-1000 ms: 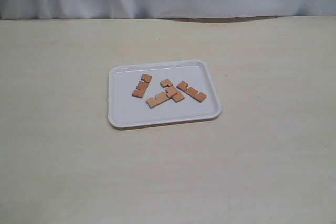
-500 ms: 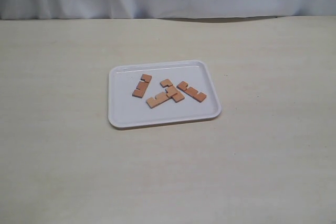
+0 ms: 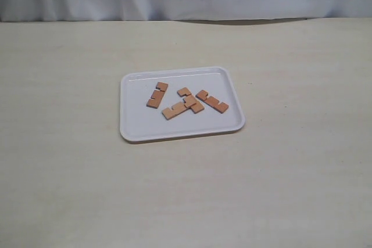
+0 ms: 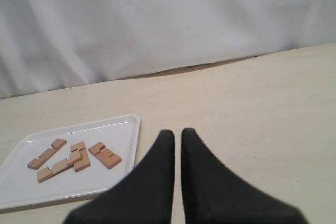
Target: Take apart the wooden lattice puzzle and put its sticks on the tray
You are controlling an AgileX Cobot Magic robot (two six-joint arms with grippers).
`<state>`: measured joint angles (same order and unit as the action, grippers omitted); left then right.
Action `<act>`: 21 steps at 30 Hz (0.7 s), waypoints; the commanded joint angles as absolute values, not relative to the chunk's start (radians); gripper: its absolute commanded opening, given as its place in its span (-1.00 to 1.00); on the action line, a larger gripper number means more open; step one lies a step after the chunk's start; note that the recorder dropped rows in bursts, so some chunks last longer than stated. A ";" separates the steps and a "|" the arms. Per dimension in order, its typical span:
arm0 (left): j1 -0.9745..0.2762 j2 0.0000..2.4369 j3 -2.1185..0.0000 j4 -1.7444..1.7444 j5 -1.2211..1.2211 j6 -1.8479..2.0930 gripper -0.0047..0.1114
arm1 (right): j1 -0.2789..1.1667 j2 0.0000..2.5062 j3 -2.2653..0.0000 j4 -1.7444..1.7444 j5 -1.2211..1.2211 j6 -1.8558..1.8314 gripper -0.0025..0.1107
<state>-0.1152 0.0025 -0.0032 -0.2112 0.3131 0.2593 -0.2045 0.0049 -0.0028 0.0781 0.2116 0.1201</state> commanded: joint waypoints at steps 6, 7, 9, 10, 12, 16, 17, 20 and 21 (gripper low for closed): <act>-0.105 0.000 0.000 -0.213 0.304 0.265 -0.92 | -0.207 0.000 0.000 0.088 0.243 0.119 -0.88; -0.105 0.000 0.000 -0.213 0.304 0.265 -0.92 | -0.207 0.000 0.000 0.088 0.252 0.119 -0.88; -0.105 0.000 0.000 -0.213 0.304 0.265 -0.92 | -0.207 0.000 0.000 0.083 0.320 0.119 -0.88; -0.105 0.000 0.000 -0.213 0.304 0.265 -0.92 | -0.207 0.000 0.000 0.075 0.359 0.119 -0.88; -0.105 0.000 0.000 -0.213 0.304 0.265 -0.92 | -0.207 0.000 0.000 0.069 0.359 0.119 -0.88; -0.105 0.000 0.000 -0.213 0.304 0.265 -0.92 | -0.207 0.000 0.000 0.069 0.359 0.119 -0.88; -0.105 0.000 0.000 -0.213 0.304 0.265 -0.92 | -0.207 0.000 0.000 0.069 0.359 0.119 -0.88; -0.105 0.000 0.000 -0.213 0.304 0.265 -0.92 | -0.207 0.000 0.000 0.069 0.359 0.119 -0.88; -0.105 0.000 0.000 -0.213 0.304 0.265 -0.92 | -0.207 0.000 0.000 0.069 0.359 0.119 -0.88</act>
<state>-0.1152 0.0025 -0.0032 -0.2112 0.3131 0.2593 -0.2045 0.0049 -0.0012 0.0781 0.3567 0.1201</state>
